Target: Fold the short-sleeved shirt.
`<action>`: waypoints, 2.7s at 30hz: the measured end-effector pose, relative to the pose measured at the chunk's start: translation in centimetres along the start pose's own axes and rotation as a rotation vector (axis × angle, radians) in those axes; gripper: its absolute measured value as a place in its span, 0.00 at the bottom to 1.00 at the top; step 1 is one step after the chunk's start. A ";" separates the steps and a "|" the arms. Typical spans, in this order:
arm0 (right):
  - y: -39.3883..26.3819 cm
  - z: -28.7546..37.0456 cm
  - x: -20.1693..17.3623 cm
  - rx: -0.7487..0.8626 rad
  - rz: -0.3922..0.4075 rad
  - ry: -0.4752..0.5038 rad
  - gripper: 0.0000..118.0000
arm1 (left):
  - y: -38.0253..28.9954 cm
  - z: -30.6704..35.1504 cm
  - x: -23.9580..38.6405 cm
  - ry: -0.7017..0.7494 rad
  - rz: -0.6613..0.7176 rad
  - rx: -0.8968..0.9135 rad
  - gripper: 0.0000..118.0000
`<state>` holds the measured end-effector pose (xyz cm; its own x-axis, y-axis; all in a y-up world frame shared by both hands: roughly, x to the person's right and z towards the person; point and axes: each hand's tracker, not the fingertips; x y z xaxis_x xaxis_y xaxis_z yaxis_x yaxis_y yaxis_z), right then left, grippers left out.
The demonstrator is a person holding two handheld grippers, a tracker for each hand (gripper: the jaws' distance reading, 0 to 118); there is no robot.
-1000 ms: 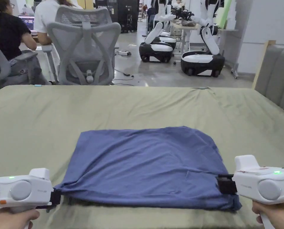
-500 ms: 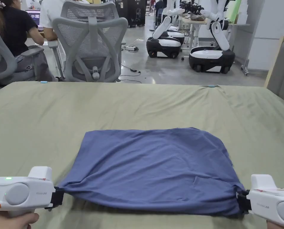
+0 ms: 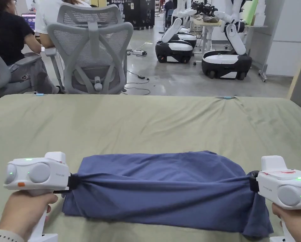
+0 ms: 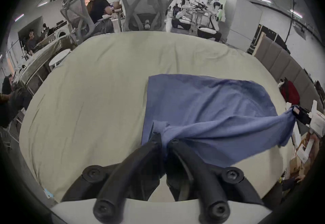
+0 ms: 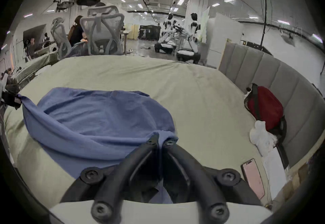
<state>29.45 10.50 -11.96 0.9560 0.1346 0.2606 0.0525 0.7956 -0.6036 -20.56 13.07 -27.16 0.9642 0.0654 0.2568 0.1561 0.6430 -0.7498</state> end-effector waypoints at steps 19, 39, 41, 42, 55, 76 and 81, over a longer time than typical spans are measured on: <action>-4.4 5.4 -5.4 0.135 -0.004 0.064 0.96 | -8.1 3.1 5.4 0.061 -0.097 0.389 0.79; -8.1 7.5 -6.2 0.094 -0.033 0.103 0.00 | -10.3 0.4 -5.3 -0.008 0.262 0.085 0.14; -8.2 7.1 -5.9 0.083 -0.038 0.095 0.00 | -9.8 -0.5 -5.5 -0.015 0.308 0.091 0.76; -8.1 6.8 -5.7 0.079 -0.039 0.091 0.00 | -9.4 -1.1 -5.4 -0.007 0.296 0.089 0.91; -8.6 4.1 -1.7 -0.001 -0.049 -0.003 0.00 | -5.5 -10.4 -3.2 0.081 0.059 -0.074 0.50; -10.2 -2.2 0.2 -0.196 -0.164 0.127 0.58 | -4.8 -2.0 -0.1 0.096 -0.025 0.060 0.01; -9.2 -1.2 -1.1 -0.153 -0.115 0.125 0.18 | -4.4 -1.2 -0.4 0.065 0.007 0.071 0.01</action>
<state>28.26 2.34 -7.57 0.9690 -0.0334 0.2448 0.1973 0.7010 -0.6853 -21.40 9.27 -24.71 0.9775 0.0213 0.2099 0.1364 0.6955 -0.7055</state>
